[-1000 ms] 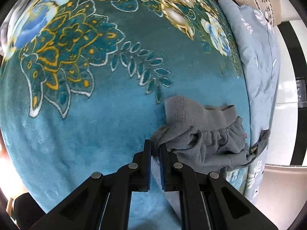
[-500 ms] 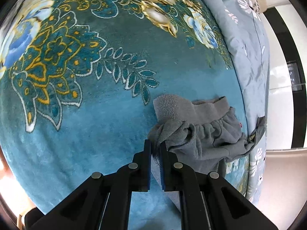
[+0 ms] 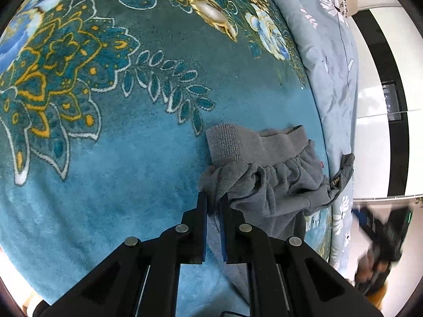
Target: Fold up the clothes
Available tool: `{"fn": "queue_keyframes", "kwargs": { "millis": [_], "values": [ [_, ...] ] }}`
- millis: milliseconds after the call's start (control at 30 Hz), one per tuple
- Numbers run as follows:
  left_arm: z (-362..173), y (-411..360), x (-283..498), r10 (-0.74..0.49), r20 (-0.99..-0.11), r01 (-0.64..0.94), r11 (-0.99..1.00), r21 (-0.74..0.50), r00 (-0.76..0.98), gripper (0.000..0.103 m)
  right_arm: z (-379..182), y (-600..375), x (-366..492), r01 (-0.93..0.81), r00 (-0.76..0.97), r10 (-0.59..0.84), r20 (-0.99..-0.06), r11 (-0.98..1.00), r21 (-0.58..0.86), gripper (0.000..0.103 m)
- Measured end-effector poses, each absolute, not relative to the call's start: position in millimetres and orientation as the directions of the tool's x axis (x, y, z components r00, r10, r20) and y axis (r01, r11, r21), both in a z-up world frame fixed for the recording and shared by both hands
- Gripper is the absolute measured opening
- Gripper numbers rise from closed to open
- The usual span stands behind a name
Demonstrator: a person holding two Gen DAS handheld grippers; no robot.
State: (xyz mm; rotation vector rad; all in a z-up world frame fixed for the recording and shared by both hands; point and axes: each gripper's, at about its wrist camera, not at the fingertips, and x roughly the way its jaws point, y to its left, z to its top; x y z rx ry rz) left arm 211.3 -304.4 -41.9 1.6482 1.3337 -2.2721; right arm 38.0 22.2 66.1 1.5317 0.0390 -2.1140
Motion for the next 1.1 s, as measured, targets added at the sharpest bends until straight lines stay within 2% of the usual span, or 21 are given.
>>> {"fn": "queue_keyframes", "kwargs": {
  "millis": [67, 167, 333, 400, 600, 700, 867, 900, 967, 1033, 1067, 1100],
  "values": [
    [-44.4, -305.5, 209.5, 0.438, -0.785, 0.476, -0.627, -0.616, -0.439, 0.011, 54.6, -7.5, 21.4, 0.494, -0.22, -0.348, -0.911, -0.845, 0.204, 0.059],
    [-51.9, -311.5, 210.3, 0.447, -0.775, 0.501, -0.593, -0.631, -0.446, 0.036, 27.4, -41.4, 2.1, 0.583, -0.158, -0.287, -0.945, -0.799, 0.145, 0.06],
    [-60.2, -314.1, 205.7, 0.47, -0.756, 0.493, -0.574, -0.654, -0.455, 0.038, -4.0, -63.0, -24.0, 0.684, -0.105, -0.206, -0.973, -0.726, 0.08, 0.06],
    [-59.8, -311.8, 200.9, 0.469, -0.762, 0.471, -0.601, -0.646, -0.447, 0.042, -13.4, -63.9, -34.9, 0.709, -0.08, -0.185, -0.98, -0.702, 0.075, 0.06],
    [-61.2, -308.7, 185.9, 0.496, -0.738, 0.408, -0.62, -0.67, -0.458, 0.049, -34.7, -62.4, -52.5, 0.713, 0.058, -0.162, -0.985, -0.684, 0.155, 0.061],
    [-62.7, -307.8, 185.2, 0.507, -0.728, 0.391, -0.62, -0.68, -0.462, 0.05, -33.9, -62.3, -49.5, 0.713, 0.054, -0.165, -0.985, -0.684, 0.153, 0.059],
    [-64.0, -306.4, 183.9, 0.54, -0.689, 0.379, -0.581, -0.72, -0.483, 0.05, -30.7, -64.5, -41.5, 0.72, 0.011, -0.141, -0.99, -0.686, 0.105, 0.033],
    [-64.5, -305.0, 182.8, 0.546, -0.682, 0.377, -0.573, -0.728, -0.487, 0.05, -30.1, -65.0, -39.9, 0.721, 0.002, -0.136, -0.991, -0.686, 0.096, 0.025],
    [-65.3, -302.1, 180.9, 0.545, -0.681, 0.381, -0.569, -0.729, -0.489, 0.048, -26.3, -67.9, -36.4, 0.724, -0.029, -0.118, -0.993, -0.687, 0.061, 0.02],
    [-64.1, -299.6, 180.6, 0.523, -0.698, 0.39, -0.584, -0.712, -0.49, 0.039, -21.3, -73.8, -32.4, 0.734, -0.069, -0.086, -0.994, -0.68, 0.008, 0.018],
    [-63.3, -298.6, 180.6, 0.507, -0.71, 0.395, -0.597, -0.698, -0.489, 0.025, -18.0, -77.8, -31.4, 0.739, -0.09, -0.072, -0.993, -0.674, -0.018, 0.017],
    [-62.0, -298.1, 181.0, 0.496, -0.716, 0.395, -0.606, -0.691, -0.491, 0.02, -14.7, -81.8, -30.3, 0.743, -0.111, -0.057, -0.992, -0.668, -0.045, 0.015]
  ]
}}
